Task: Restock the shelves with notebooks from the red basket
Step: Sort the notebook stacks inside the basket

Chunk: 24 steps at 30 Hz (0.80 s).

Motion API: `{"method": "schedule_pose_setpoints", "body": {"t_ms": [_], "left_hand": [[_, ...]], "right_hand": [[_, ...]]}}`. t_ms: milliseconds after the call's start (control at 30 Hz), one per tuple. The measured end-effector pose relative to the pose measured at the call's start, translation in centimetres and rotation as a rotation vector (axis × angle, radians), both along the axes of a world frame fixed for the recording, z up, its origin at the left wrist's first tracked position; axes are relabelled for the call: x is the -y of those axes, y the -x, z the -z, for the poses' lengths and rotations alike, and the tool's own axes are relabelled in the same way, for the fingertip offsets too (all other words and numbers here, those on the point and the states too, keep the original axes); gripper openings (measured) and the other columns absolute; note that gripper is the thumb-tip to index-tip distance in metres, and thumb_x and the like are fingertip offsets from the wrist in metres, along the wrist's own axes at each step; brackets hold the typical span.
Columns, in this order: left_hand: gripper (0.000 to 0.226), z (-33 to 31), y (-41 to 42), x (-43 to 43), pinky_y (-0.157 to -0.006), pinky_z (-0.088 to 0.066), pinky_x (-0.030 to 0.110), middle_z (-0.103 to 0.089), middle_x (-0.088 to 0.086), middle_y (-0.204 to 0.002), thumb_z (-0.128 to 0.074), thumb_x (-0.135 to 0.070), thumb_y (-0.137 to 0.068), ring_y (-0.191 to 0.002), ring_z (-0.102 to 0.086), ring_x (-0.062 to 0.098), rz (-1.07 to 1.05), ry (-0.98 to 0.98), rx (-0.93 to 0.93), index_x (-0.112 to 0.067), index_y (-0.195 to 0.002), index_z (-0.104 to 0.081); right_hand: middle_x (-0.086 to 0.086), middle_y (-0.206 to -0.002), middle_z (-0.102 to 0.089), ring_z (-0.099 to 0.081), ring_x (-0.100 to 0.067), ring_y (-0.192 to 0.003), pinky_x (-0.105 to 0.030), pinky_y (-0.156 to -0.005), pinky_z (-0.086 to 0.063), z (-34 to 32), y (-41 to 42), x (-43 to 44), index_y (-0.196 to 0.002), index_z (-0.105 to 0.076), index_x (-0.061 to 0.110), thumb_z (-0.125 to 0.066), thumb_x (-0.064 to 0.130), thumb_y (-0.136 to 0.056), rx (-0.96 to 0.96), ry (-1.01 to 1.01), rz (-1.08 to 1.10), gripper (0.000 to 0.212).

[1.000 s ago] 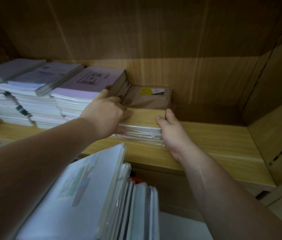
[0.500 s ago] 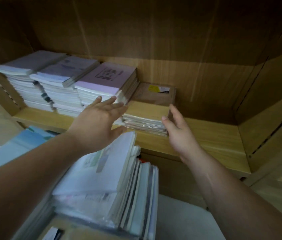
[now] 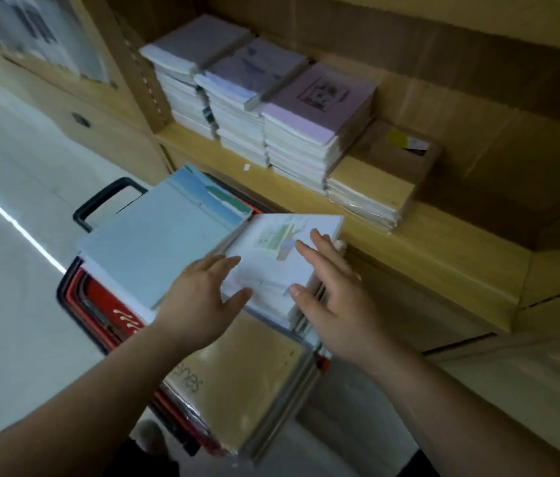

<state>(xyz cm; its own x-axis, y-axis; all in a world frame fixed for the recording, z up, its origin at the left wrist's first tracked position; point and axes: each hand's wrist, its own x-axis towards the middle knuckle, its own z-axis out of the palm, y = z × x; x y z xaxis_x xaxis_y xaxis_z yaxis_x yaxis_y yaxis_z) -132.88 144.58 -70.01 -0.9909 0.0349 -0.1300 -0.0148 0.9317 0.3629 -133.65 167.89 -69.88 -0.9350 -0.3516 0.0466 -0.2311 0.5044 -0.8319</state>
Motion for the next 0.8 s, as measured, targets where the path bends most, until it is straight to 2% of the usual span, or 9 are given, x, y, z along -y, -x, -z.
{"method": "schedule_pose_setpoints", "body": {"t_ms": [67, 167, 233, 400, 500, 567, 633, 733, 800], "left_hand": [[0.072, 1.1, -2.9, -0.2, -0.114, -0.038, 0.039, -0.053, 0.005, -0.148, -0.049, -0.062, -0.085, -0.137, -0.048, 0.026, -0.078, -0.009, 0.057, -0.022, -0.145, -0.053], [0.077, 2.4, -6.7, -1.3, -0.114, -0.038, 0.046, -0.05, 0.007, -0.15, -0.038, -0.068, -0.082, -0.137, -0.048, 0.031, -0.213, -0.019, 0.104, -0.027, -0.145, -0.05], [0.076, 2.2, -8.8, -2.5, -0.116, -0.034, 0.045, -0.047, 0.011, -0.151, -0.041, -0.065, -0.082, -0.138, -0.045, 0.034, -0.339, -0.039, 0.131, -0.025, -0.146, -0.049], [0.073, 0.7, -13.5, -6.3, -0.124, -0.016, 0.039, -0.024, 0.015, -0.164, -0.057, -0.047, -0.093, -0.153, -0.018, 0.028, -0.643, -0.165, 0.134, -0.02, -0.156, -0.032], [0.076, 1.7, -15.1, -8.0, -0.125, -0.016, 0.041, -0.024, 0.008, -0.165, -0.062, -0.037, -0.093, -0.154, -0.018, 0.023, -0.86, -0.323, 0.101, -0.02, -0.159, -0.026], [0.065, 2.7, -16.1, -8.7, -0.119, -0.033, 0.047, -0.047, -0.002, -0.153, -0.06, -0.039, -0.088, -0.144, -0.04, 0.019, -0.978, -0.491, 0.023, -0.036, -0.149, -0.04], [0.045, 3.1, -16.9, -9.6, -0.106, -0.047, 0.041, -0.066, -0.016, -0.127, -0.057, -0.031, -0.086, -0.122, -0.06, 0.006, -1.057, -0.62, -0.048, -0.045, -0.129, -0.053], [0.041, 2.4, -16.6, -11.1, -0.093, -0.053, 0.029, -0.071, -0.022, -0.111, -0.054, -0.014, -0.094, -0.102, -0.066, -0.006, -1.142, -0.768, -0.108, -0.039, -0.127, -0.057], [0.043, 2.1, -16.6, -11.8, -0.082, -0.053, 0.026, -0.069, -0.026, -0.106, -0.051, -0.013, -0.099, -0.092, -0.064, -0.014, -1.157, -0.828, -0.106, -0.041, -0.131, -0.052]], "right_hand": [[0.01, -0.168, -0.021, -0.009, -0.007, -0.156, -0.021, -0.123, -0.017, 0.7, -1.6, 0.4, -0.151, -0.045, 0.026, -0.057, 0.035, -0.101, -0.126, 0.017, -0.105, 0.051], [0.004, -0.159, -0.041, -0.028, -0.011, -0.152, -0.039, -0.123, -0.028, 2.1, -2.5, 0.3, -0.144, -0.056, 0.016, -0.056, 0.032, -0.1, -0.177, 0.062, -0.309, 0.046], [0.001, -0.153, -0.05, -0.035, -0.012, -0.15, -0.045, -0.121, -0.03, 3.0, -2.6, -0.2, -0.139, -0.061, 0.013, -0.056, 0.028, -0.099, -0.223, 0.064, -0.383, 0.043], [-0.006, -0.147, -0.056, -0.043, -0.018, -0.145, -0.044, -0.115, -0.04, 5.1, -4.2, -2.3, -0.134, -0.064, 0.007, -0.059, 0.021, -0.097, -0.239, 0.132, -0.467, 0.04], [-0.004, -0.153, -0.049, -0.033, -0.018, -0.151, -0.047, -0.119, -0.035, 7.3, -4.9, -3.0, -0.142, -0.057, 0.008, -0.055, 0.03, -0.099, -0.202, 0.063, -0.539, 0.049], [-0.003, -0.157, -0.044, -0.029, -0.018, -0.153, -0.049, -0.12, -0.032, 8.5, -5.4, -3.2, -0.145, -0.053, 0.009, -0.054, 0.035, -0.099, -0.186, 0.022, -0.552, 0.054], [-0.008, -0.157, -0.044, -0.03, -0.024, -0.152, -0.047, -0.122, -0.029, 9.0, -5.8, -3.2, -0.146, -0.053, 0.009, -0.055, 0.037, -0.096, -0.213, 0.019, -0.534, 0.057], [-0.01, -0.161, -0.037, -0.026, -0.03, -0.153, -0.045, -0.123, -0.025, 9.5, -5.7, -3.3, -0.151, -0.046, 0.016, -0.063, 0.049, -0.088, -0.303, -0.101, -0.58, 0.073], [-0.008, -0.163, -0.034, -0.023, -0.031, -0.154, -0.05, -0.12, -0.03, 9.9, -5.2, -3.3, -0.153, -0.04, 0.025, -0.075, 0.054, -0.077, -0.384, -0.232, -0.64, 0.089]]}}
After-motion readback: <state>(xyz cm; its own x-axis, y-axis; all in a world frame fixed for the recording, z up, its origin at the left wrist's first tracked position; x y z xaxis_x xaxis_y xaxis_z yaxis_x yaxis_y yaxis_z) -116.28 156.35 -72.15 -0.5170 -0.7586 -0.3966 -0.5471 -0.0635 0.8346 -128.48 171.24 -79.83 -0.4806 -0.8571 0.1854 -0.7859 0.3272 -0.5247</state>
